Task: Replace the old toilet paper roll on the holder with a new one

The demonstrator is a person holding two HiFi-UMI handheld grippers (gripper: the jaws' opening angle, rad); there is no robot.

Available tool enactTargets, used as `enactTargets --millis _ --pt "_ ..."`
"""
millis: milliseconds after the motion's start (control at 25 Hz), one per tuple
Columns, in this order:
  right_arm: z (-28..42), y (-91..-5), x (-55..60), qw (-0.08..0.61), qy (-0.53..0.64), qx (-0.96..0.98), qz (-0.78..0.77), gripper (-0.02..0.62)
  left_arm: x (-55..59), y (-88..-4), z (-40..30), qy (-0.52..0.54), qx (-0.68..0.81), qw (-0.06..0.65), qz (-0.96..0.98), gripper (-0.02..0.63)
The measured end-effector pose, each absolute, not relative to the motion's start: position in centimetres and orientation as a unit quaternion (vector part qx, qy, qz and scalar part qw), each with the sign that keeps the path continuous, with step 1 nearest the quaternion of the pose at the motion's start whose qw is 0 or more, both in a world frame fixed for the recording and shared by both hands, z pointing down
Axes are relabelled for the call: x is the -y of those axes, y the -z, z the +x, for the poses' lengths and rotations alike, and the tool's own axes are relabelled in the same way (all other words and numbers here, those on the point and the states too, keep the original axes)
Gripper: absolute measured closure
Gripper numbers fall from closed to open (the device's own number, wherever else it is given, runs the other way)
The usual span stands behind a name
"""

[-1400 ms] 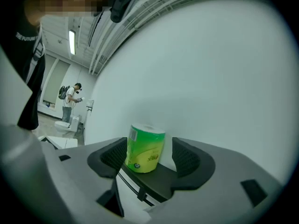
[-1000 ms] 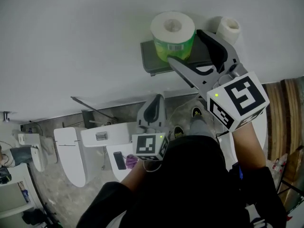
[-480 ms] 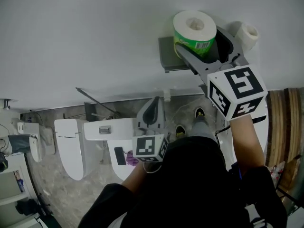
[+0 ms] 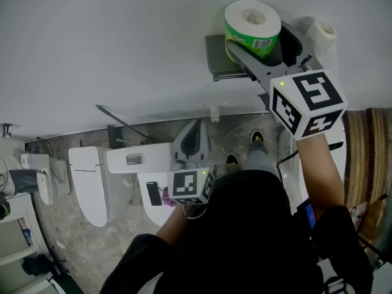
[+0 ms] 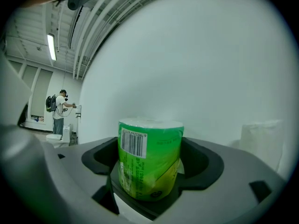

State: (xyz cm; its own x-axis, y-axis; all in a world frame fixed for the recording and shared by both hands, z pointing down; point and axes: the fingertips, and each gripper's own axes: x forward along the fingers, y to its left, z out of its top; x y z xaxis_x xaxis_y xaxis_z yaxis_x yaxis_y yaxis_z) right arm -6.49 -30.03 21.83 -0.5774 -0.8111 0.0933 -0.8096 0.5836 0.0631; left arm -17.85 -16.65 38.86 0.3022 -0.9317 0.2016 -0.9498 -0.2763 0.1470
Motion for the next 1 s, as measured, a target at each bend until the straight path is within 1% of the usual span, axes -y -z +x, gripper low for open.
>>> enactTargets --millis 240,440,680,760,880,1000 --pt "-6.9 -20.7 28.7 0.060 0.048 0.911 0.406 0.207 15.7 -39.0 -17.5 -0.043 0.584 0.118 0.802 0.583" --pt "-4.9 -15.7 26.5 -0.008 0.077 0.915 0.395 0.207 15.4 -39.0 -16.4 -0.046 0.573 0.118 0.810 0.583" --pt "0.2 -10.0 24.5 -0.045 0.139 0.890 0.431 0.207 16.1 -39.6 -14.8 -0.049 0.557 0.117 0.821 0.583" --pt "2.7 -8.0 23.7 -0.043 0.175 0.872 0.455 0.207 16.3 -39.7 -14.3 -0.052 0.551 0.118 0.825 0.583" --pt "7.3 -6.5 23.0 -0.019 0.221 0.834 0.506 0.207 16.8 -39.5 -13.5 -0.052 0.544 0.117 0.829 0.583" --pt "11.3 -6.9 23.1 -0.001 0.226 0.808 0.544 0.207 17.6 -39.4 -13.0 -0.054 0.539 0.115 0.832 0.583"
